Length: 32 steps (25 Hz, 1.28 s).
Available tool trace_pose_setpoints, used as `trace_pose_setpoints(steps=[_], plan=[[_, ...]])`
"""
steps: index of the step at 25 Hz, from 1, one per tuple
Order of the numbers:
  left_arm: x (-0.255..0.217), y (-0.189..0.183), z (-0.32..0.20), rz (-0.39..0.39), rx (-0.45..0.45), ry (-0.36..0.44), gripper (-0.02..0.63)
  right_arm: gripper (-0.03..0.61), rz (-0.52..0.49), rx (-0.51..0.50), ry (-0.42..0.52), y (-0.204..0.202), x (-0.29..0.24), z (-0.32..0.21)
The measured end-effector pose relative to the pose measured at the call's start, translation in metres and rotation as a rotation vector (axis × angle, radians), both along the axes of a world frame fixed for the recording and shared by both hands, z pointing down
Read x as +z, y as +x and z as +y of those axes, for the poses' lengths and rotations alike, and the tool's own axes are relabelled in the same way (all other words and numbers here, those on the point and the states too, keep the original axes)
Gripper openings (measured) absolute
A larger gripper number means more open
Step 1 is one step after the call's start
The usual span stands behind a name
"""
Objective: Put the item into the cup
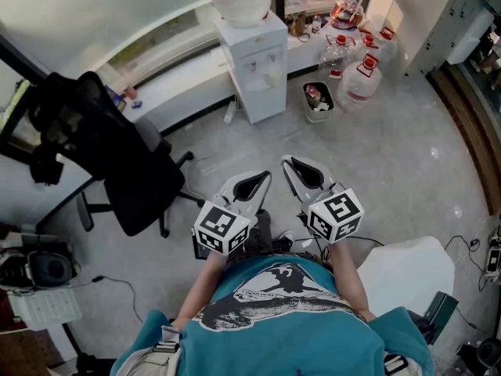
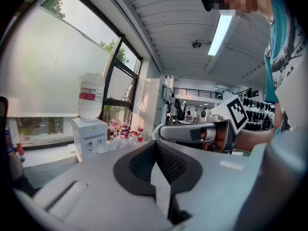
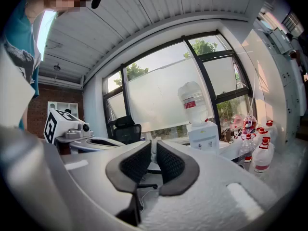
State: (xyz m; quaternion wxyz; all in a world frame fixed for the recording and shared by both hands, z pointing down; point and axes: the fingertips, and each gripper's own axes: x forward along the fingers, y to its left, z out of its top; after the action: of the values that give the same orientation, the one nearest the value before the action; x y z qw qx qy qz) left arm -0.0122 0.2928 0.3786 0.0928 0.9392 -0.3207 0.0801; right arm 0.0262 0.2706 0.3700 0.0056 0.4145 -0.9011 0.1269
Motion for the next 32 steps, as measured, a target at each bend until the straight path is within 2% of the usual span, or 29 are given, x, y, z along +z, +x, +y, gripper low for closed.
trace_pose_setpoints(steps=[4,10,22,26,32], plan=[[0.004,0.003,0.001,-0.018,0.000,-0.004,0.011,0.034,-0.003,0.005,-0.008,0.004,0.003,0.000],[0.001,0.006,0.002,0.023,-0.004,-0.014,0.011,0.035,-0.042,0.020,-0.005,0.011,0.001,0.003],[0.006,0.014,-0.001,-0.001,0.010,-0.045,0.012,0.035,-0.107,0.049,-0.032,0.026,0.006,-0.005],[0.012,0.009,-0.016,-0.002,-0.002,-0.070,0.012,0.035,-0.114,0.051,-0.056,0.025,0.012,-0.016],[0.017,0.009,-0.057,0.039,0.001,-0.096,0.012,0.035,-0.104,0.063,-0.072,0.027,0.018,-0.054]])
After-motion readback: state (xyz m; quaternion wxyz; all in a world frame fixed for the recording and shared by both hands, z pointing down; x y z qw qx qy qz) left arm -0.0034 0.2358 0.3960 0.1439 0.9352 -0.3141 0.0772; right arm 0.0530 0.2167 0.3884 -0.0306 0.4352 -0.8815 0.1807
